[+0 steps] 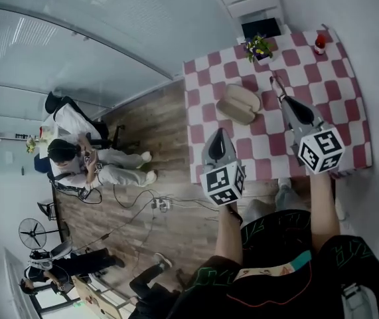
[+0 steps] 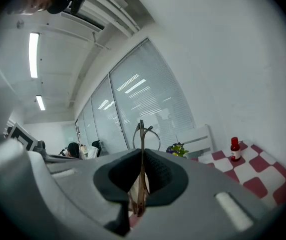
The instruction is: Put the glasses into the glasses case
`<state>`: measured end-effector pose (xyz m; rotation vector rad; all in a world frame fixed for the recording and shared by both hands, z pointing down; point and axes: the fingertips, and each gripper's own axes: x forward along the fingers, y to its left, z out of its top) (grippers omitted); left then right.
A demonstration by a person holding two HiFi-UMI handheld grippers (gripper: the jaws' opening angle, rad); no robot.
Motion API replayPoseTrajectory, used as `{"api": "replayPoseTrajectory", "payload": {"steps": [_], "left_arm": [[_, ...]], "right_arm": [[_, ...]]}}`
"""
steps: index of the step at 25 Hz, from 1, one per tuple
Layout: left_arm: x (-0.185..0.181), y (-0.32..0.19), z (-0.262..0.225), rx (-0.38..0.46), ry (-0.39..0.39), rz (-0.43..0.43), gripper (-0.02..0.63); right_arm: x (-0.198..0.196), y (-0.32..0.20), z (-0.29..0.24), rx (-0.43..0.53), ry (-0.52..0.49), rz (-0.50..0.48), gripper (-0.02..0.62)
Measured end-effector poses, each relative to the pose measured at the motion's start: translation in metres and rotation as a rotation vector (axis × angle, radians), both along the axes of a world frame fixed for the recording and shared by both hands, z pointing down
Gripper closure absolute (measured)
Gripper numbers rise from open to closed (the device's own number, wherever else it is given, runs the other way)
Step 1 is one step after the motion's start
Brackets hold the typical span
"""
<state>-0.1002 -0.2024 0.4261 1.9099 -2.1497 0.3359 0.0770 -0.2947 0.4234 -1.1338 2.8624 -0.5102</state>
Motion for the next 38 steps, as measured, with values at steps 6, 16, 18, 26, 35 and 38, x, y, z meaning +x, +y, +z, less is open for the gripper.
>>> {"api": "replayPoseTrajectory", "payload": {"steps": [6,16,18,26,35,38], "left_arm": [[-0.007,-0.010,-0.014,0.023,-0.024,-0.021,0.597],[-0.010,-0.027,-0.050,0.124,-0.038,-0.023,0.597],[-0.012,-0.029,-0.051,0.130,-0.035,-0.026,0.597],[-0.030,-0.035,-0.041,0.132,-0.009,-0.053,0.597],[-0.047,-0.042,-0.017,0.073,-0.009,-0.077,0.597],[-0.050,-0.044,-0.005,0.043,-0.005,-0.071,0.597]], "right_arm": [[0.009,-0.012,-0.024,0.047,-0.022,0.006,0.577],[0.018,-0.028,-0.062,0.133,-0.039,0.025,0.577],[0.014,-0.030,-0.065,0.142,-0.034,0.018,0.577],[-0.008,-0.038,-0.063,0.149,-0.014,-0.008,0.577],[-0.025,-0.053,-0.042,0.093,-0.011,-0.014,0.577],[-0.035,-0.056,-0.030,0.069,-0.007,-0.022,0.577]]}}
